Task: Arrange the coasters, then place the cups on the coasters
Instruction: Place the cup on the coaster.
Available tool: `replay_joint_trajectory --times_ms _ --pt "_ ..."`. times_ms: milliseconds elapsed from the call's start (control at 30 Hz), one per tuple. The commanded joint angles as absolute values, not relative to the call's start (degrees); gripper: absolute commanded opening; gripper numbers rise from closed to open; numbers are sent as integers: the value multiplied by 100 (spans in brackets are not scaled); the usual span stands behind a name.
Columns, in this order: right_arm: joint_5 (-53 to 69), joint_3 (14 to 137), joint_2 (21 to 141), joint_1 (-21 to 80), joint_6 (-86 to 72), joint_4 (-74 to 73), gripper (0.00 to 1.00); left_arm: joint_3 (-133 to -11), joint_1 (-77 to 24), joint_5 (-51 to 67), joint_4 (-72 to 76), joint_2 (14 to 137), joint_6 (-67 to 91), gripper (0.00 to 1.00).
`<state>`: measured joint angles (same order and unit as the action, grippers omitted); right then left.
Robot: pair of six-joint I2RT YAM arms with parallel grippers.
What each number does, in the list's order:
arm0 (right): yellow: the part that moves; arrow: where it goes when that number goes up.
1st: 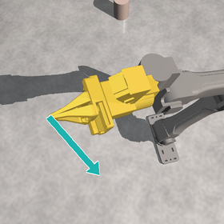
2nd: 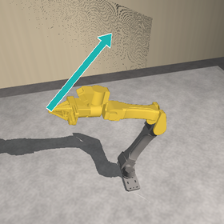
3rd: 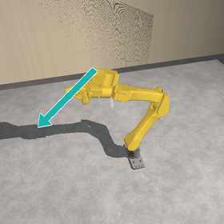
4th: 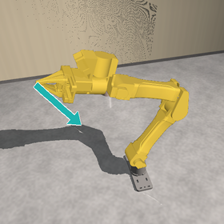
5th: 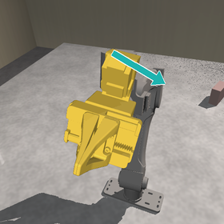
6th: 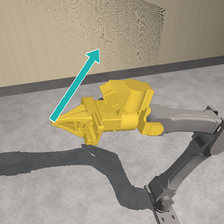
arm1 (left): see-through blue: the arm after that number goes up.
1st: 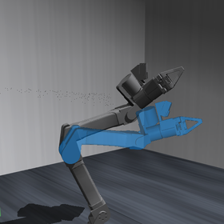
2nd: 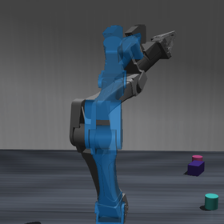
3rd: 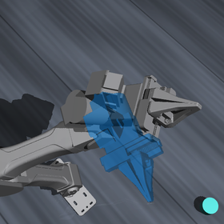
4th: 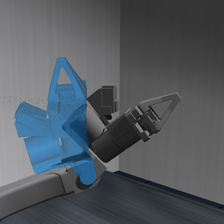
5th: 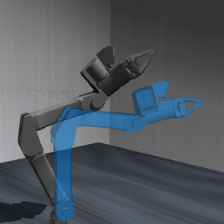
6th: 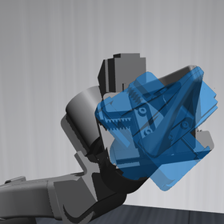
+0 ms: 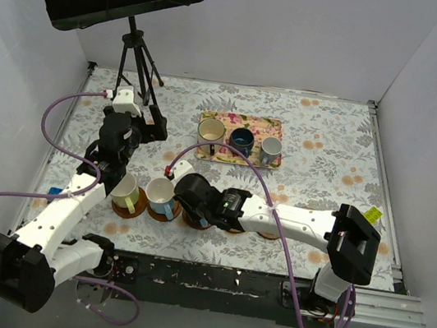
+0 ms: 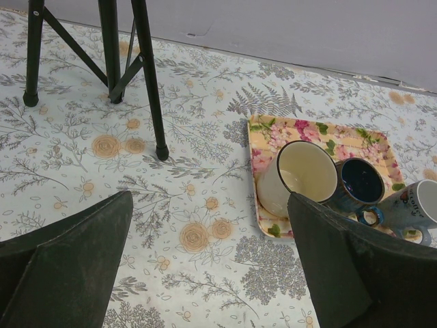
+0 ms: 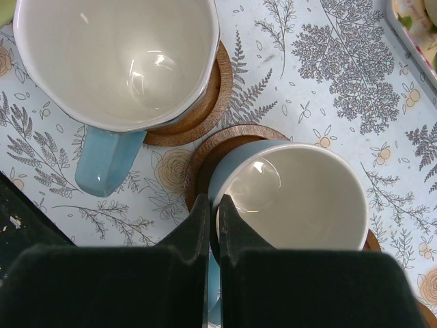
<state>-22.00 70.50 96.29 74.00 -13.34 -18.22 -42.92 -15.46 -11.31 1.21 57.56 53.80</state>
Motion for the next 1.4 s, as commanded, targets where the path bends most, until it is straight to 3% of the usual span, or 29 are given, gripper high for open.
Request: replay_joint_trajectory --times_ms 0,1367 --pt "-2390 7357 9545 7418 -1266 -1678 1 -4509 -1520 -1081 53 5730 5361 98" --pt "-2092 7436 9642 7418 -1011 -1977 1 -4526 -1520 -1020 35 5792 5396 98"
